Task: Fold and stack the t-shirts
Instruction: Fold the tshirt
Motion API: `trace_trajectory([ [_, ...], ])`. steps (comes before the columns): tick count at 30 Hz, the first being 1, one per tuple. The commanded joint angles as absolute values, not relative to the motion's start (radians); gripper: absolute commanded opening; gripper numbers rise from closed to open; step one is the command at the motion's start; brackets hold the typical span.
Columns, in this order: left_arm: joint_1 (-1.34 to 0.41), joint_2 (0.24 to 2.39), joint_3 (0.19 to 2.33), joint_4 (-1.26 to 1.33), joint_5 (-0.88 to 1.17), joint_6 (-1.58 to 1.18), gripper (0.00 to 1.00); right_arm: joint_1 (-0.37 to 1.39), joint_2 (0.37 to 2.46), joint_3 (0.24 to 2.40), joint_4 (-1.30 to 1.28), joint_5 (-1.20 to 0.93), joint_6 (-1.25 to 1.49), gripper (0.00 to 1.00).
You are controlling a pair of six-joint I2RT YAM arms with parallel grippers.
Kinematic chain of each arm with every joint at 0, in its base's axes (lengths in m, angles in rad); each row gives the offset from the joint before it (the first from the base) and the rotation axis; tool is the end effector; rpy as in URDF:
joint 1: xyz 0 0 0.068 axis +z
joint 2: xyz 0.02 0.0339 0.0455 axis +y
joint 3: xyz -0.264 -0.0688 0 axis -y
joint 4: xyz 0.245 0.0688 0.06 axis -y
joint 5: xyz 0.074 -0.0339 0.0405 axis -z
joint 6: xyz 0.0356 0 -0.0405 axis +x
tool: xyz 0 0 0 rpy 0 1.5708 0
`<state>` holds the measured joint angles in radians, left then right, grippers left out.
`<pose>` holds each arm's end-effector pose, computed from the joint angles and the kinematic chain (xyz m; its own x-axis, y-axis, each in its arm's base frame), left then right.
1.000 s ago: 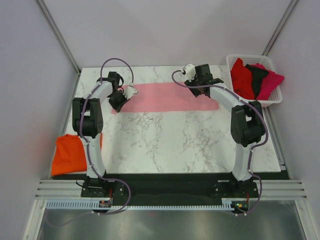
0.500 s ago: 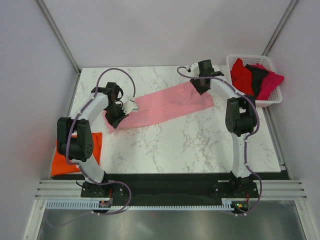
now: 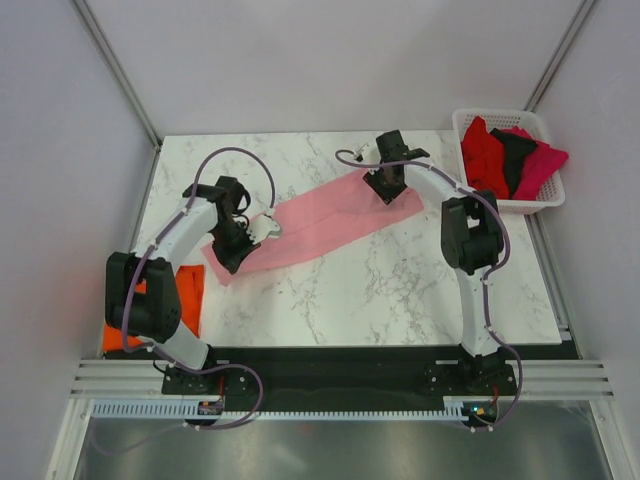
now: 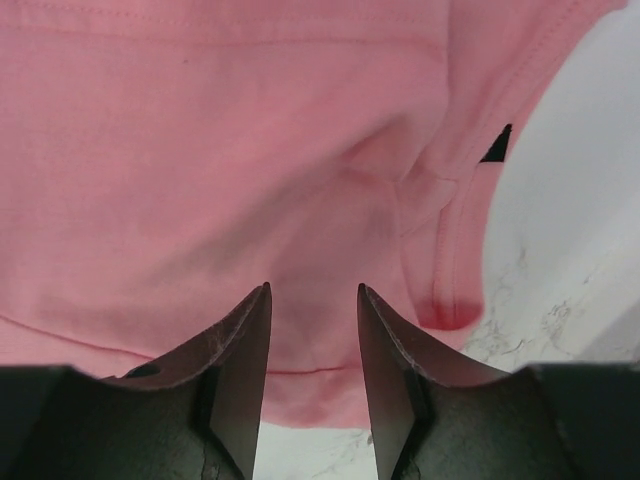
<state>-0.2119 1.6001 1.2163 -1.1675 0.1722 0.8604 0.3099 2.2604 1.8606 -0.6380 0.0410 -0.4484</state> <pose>0.2720 -0.0647 0.2322 -0.4779 0.8668 -0.1426 0.8783 0.4682 -0.0969 0.4696 0.1489 0.1827 -0.6157 -0.6520 -0.4426 -0.6123 0.7493 -0.2521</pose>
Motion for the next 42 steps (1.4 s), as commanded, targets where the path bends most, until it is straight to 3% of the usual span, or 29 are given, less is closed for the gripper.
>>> trace_trajectory([
  [1,-0.224,1.562,1.229,-1.219,0.212,0.827,0.03,0.31,2.253,1.887,-0.667,0.017,-0.428,0.47],
  [9,-0.293,1.554,1.246,-1.333,0.297,0.841,0.04,0.311,2.408,2.006,-0.678,0.025,-0.433,0.46],
  [20,-0.601,1.71,1.328,-1.321,0.581,0.709,0.05,0.328,2.713,2.422,-0.681,-0.043,-0.417,0.47],
  [23,-0.682,1.804,1.41,-1.284,0.647,0.66,0.11,0.342,2.729,2.45,-0.599,-0.022,-0.457,0.5],
  [27,-0.712,1.894,1.587,-1.29,0.733,0.578,0.3,0.345,2.698,2.479,-0.516,-0.006,-0.431,0.54],
  [34,-0.71,1.861,1.617,-1.261,0.583,0.563,0.36,0.304,2.341,2.182,-0.361,0.003,-0.371,0.57],
  [42,-0.71,1.954,1.494,-1.094,0.531,0.543,0.31,0.299,2.25,1.999,-0.37,-0.032,-0.344,0.56],
])
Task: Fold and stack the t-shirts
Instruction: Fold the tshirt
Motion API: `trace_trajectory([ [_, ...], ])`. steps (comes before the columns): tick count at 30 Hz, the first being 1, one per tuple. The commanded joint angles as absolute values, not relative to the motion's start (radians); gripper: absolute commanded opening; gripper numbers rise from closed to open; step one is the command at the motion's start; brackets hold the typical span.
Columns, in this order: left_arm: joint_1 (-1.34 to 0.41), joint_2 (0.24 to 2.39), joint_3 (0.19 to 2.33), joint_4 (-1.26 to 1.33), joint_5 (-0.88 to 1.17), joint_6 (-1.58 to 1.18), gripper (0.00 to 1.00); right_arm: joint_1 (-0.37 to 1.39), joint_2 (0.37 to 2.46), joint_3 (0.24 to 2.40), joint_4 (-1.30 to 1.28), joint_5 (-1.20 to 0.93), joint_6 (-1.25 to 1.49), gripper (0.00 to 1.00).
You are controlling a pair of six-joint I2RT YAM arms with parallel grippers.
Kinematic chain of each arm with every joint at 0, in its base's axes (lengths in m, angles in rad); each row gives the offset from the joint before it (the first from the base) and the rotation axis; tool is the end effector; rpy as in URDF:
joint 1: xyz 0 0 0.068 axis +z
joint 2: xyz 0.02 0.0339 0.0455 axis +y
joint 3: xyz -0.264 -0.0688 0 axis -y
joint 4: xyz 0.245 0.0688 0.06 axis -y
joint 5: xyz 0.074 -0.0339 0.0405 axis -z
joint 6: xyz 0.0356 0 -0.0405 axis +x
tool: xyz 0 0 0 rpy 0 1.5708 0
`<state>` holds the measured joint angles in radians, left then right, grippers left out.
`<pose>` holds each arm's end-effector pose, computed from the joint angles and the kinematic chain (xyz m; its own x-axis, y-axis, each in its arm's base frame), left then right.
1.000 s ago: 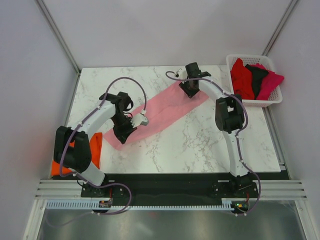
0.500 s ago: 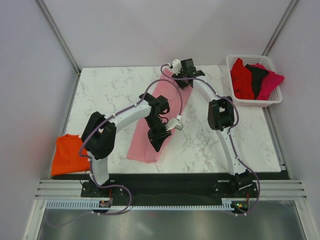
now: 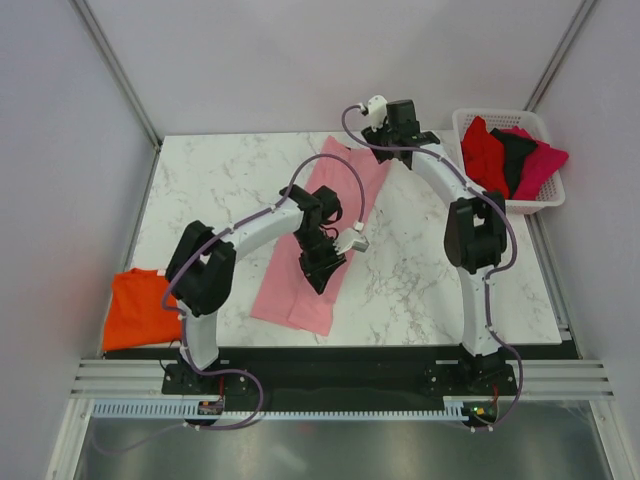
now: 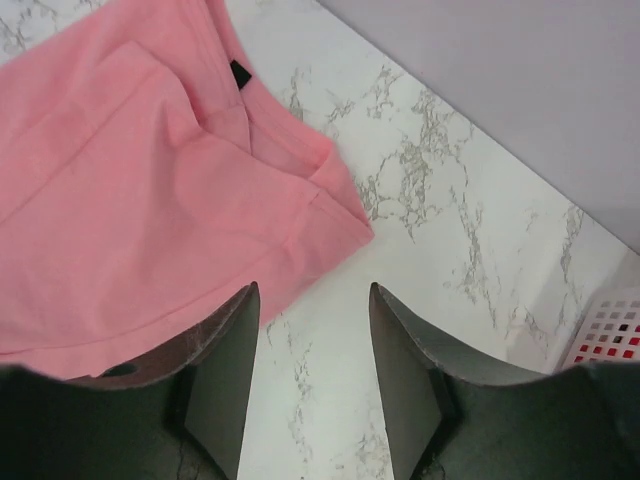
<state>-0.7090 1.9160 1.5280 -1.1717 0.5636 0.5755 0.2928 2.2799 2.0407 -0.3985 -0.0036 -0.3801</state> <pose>0.2608 -0.2488 0.2207 -0.3347 0.8933 -0.3000 0.8786 0.1807 -0.4421 0.5095 0.1537 0.2489 -0.4212 -0.5145 -0.7469 -0.4821 0.8246 -0.2961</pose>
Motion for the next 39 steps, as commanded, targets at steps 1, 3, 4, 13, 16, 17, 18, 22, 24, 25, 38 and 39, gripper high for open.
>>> trace_trajectory([
  [1,-0.71,1.971,1.474,-1.063,0.513,0.546,0.3,0.302,2.262,1.994,-0.382,-0.041,-0.333,0.55],
  [3,-0.709,1.985,1.456,-1.049,0.499,0.551,0.29,0.299,2.278,1.999,-0.397,-0.049,-0.322,0.54],
  [4,-0.71,1.99,1.445,-1.031,0.489,0.552,0.29,0.301,2.295,1.999,-0.402,-0.052,-0.316,0.54],
  [13,-0.712,2.049,1.376,-0.951,0.492,0.525,0.28,0.302,2.401,2.043,-0.434,-0.061,-0.296,0.51],
  [16,-0.713,2.068,1.374,-0.94,0.509,0.509,0.28,0.305,2.43,2.059,-0.446,-0.06,-0.299,0.51],
  [17,-0.713,2.072,1.377,-0.936,0.512,0.505,0.28,0.308,2.439,2.063,-0.452,-0.061,-0.299,0.51],
  [18,-0.716,2.075,1.379,-0.928,0.518,0.5,0.28,0.308,2.448,2.075,-0.457,-0.063,-0.29,0.51],
  [22,-0.735,2.106,1.408,-0.922,0.544,0.476,0.28,0.308,2.517,2.123,-0.469,-0.081,-0.275,0.52],
  [24,-0.744,2.128,1.442,-0.923,0.554,0.471,0.28,0.311,2.554,2.221,-0.515,-0.083,-0.279,0.52],
  [25,-0.761,2.137,1.456,-0.925,0.56,0.465,0.28,0.311,2.572,2.236,-0.512,-0.08,-0.284,0.53],
  [38,-0.867,2.292,1.735,-0.996,0.61,0.431,0.28,0.318,2.727,2.482,-0.45,-0.071,-0.29,0.62],
  [39,-0.87,2.292,1.741,-1.0,0.612,0.426,0.28,0.318,2.735,2.491,-0.445,-0.071,-0.288,0.62],
])
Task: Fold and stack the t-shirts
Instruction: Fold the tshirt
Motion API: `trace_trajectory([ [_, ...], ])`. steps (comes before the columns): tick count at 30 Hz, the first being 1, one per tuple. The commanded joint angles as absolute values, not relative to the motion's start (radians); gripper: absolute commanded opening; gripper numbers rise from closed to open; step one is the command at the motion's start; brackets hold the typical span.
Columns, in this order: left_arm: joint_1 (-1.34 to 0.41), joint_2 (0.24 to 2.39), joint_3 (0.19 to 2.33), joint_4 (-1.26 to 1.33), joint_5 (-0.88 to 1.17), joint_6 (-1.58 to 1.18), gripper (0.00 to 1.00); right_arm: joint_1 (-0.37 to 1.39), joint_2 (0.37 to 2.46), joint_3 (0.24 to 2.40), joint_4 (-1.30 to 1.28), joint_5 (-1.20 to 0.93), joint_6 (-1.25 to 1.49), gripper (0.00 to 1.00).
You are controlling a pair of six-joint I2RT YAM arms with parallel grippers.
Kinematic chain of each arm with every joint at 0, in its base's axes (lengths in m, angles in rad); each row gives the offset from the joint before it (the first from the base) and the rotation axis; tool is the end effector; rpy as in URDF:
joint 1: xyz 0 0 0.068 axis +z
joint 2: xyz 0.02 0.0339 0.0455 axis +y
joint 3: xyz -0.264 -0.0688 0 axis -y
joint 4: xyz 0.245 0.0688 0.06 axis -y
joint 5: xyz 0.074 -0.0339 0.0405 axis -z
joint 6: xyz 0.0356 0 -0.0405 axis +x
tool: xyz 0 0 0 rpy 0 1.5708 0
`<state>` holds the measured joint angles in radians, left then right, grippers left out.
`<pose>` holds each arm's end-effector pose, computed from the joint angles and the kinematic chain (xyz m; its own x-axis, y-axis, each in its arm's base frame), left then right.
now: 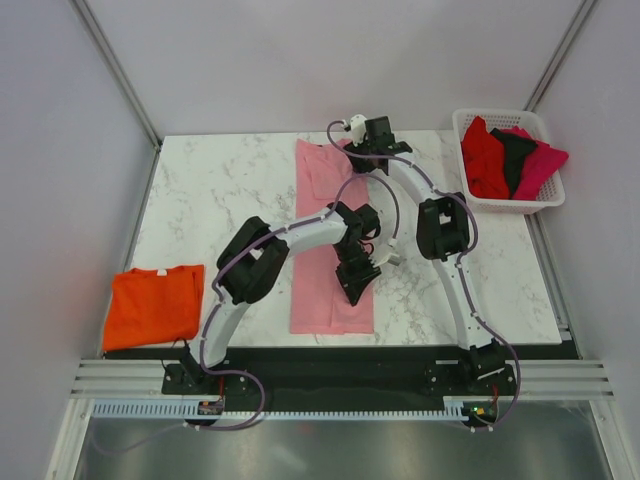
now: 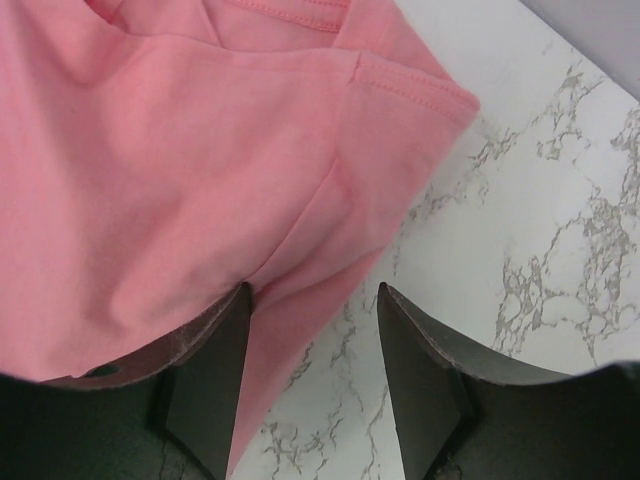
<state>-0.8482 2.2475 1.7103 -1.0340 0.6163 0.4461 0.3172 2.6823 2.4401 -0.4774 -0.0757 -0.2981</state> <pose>0.2666 -0.3335 0.1424 -0.3326 0.9096 -0.2490 0.8374 0.1634 -0.5216 0.5609 0.1870 0.1579 -0.4914 -0.4696 -0.7335 -0.5329 0.8283 -0.1732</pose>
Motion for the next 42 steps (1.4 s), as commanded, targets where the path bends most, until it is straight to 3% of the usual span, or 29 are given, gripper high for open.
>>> trace_trajectory([
  [1,-0.871,2.29,1.747,-1.005,0.609,0.425,0.28,0.316,2.735,2.497,-0.44,-0.071,-0.287,0.62],
  [5,-0.87,2.161,1.706,-1.043,0.572,0.417,0.29,0.311,2.645,2.429,-0.456,-0.064,-0.282,0.61],
  [13,-0.862,1.61,1.556,-1.039,0.292,0.29,0.35,0.213,2.051,1.979,-0.371,-0.115,-0.071,0.63],
  [16,-0.819,1.487,1.494,-1.019,0.16,0.082,0.58,0.215,1.863,1.763,-0.383,-0.175,-0.023,0.64],
  [17,-0.795,1.473,1.479,-1.023,0.161,0.031,0.65,0.212,1.826,1.659,-0.417,-0.231,0.036,0.64],
  [20,-0.663,1.443,1.398,-1.003,0.242,-0.132,0.63,0.212,1.711,1.46,-0.506,-0.361,0.121,0.63],
  [24,-0.439,1.447,1.217,-0.913,0.499,-0.299,0.67,0.21,1.594,1.177,-0.515,-0.51,0.181,0.62],
  [29,-0.393,1.431,0.961,-0.766,0.63,-0.403,0.67,0.207,1.522,0.866,-0.468,-0.681,0.284,0.62],
  [34,-0.391,1.431,0.746,-0.574,0.679,-0.529,0.66,0.235,1.467,0.715,-0.451,-0.707,0.35,0.62],
  [42,-0.394,1.482,0.655,-0.534,0.661,-0.597,0.65,0.413,1.523,0.638,-0.39,-0.693,0.485,0.63],
])
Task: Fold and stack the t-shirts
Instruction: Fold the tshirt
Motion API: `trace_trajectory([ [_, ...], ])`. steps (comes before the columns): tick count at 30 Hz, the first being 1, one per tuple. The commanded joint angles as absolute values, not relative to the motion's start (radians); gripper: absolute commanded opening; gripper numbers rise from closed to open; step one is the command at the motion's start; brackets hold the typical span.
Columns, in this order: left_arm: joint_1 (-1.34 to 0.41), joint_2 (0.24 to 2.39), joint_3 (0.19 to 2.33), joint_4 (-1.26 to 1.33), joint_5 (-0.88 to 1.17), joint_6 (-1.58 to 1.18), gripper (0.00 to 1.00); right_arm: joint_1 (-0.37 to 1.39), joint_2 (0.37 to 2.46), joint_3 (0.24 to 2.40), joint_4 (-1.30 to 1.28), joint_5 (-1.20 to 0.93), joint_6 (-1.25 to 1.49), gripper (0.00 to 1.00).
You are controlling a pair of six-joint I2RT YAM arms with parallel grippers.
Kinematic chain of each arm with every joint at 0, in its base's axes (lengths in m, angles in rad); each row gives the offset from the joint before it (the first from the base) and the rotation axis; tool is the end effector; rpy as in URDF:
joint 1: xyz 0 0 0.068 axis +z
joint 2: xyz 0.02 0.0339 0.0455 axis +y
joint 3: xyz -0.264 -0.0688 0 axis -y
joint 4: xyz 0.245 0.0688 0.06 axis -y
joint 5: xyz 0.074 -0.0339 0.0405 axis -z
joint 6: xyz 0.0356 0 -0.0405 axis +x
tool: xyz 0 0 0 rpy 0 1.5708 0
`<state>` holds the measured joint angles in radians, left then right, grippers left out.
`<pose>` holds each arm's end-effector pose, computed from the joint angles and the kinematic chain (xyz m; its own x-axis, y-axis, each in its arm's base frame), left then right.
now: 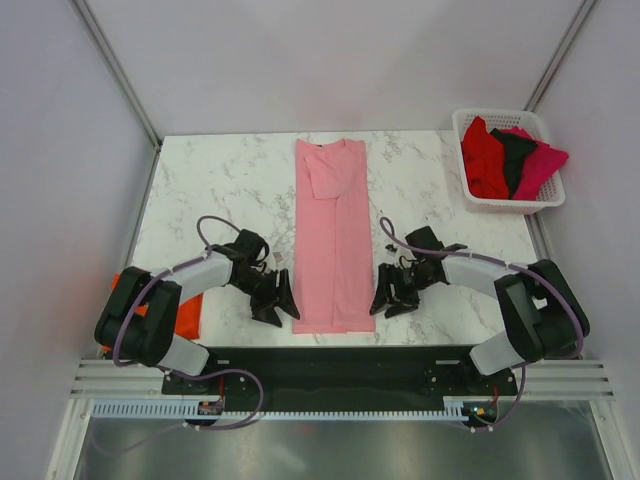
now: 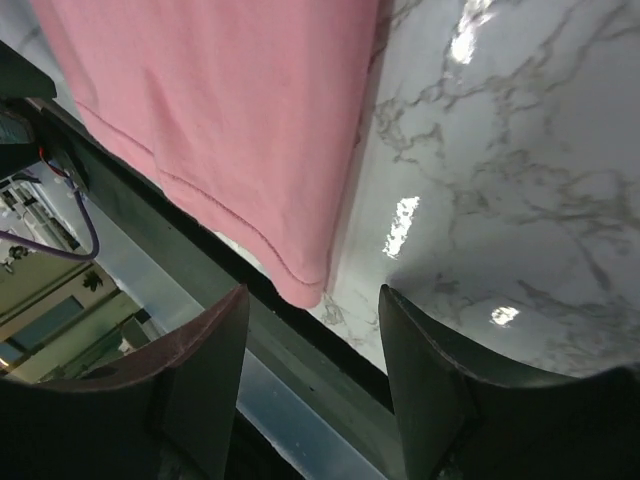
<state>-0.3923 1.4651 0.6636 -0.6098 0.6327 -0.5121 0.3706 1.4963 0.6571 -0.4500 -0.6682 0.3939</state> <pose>0.1971 -0.1043 0.1404 -0.9889 -0.0185 0.1476 -0.1026 0.8032 -0.5867 0.2129 0.1064 0.1366 -0.9975 -0.0644 -0.0282 -0.0671 0.7516 0.6562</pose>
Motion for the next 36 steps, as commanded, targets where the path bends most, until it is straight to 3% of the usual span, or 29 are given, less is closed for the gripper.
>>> trace_trajectory([
  [1,-0.396,1.492,0.653,-0.529,0.658,-0.601,0.65,0.419,1.534,0.638,-0.387,-0.689,0.495,0.62],
  [12,-0.428,1.566,0.653,-0.483,0.623,-0.634,0.51,0.472,1.651,0.663,-0.425,-0.624,0.502,0.61],
  [18,-0.453,1.592,0.666,-0.48,0.62,-0.637,0.48,0.488,1.678,0.678,-0.446,-0.591,0.5,0.59],
  [21,-0.457,1.597,0.666,-0.48,0.62,-0.64,0.41,0.489,1.683,0.681,-0.448,-0.591,0.5,0.56],
  [23,-0.457,1.598,0.669,-0.479,0.618,-0.637,0.28,0.488,1.68,0.681,-0.437,-0.612,0.494,0.47],
  [24,-0.457,1.597,0.676,-0.479,0.615,-0.634,0.18,0.489,1.678,0.683,-0.431,-0.621,0.494,0.37],
  [25,-0.457,1.591,0.684,-0.48,0.612,-0.63,0.02,0.488,1.674,0.687,-0.426,-0.629,0.492,0.3],
  [26,-0.454,1.586,0.69,-0.488,0.608,-0.621,0.02,0.486,1.66,0.69,-0.423,-0.637,0.483,0.22],
  [27,-0.453,1.579,0.704,-0.489,0.604,-0.62,0.02,0.483,1.651,0.696,-0.426,-0.647,0.48,0.06],
  [28,-0.449,1.556,0.712,-0.492,0.604,-0.612,0.02,0.48,1.637,0.71,-0.437,-0.652,0.473,0.0],
  [36,-0.379,1.471,0.944,-0.558,0.586,-0.499,0.02,0.382,1.5,0.868,-0.569,-0.727,0.359,0.0],
])
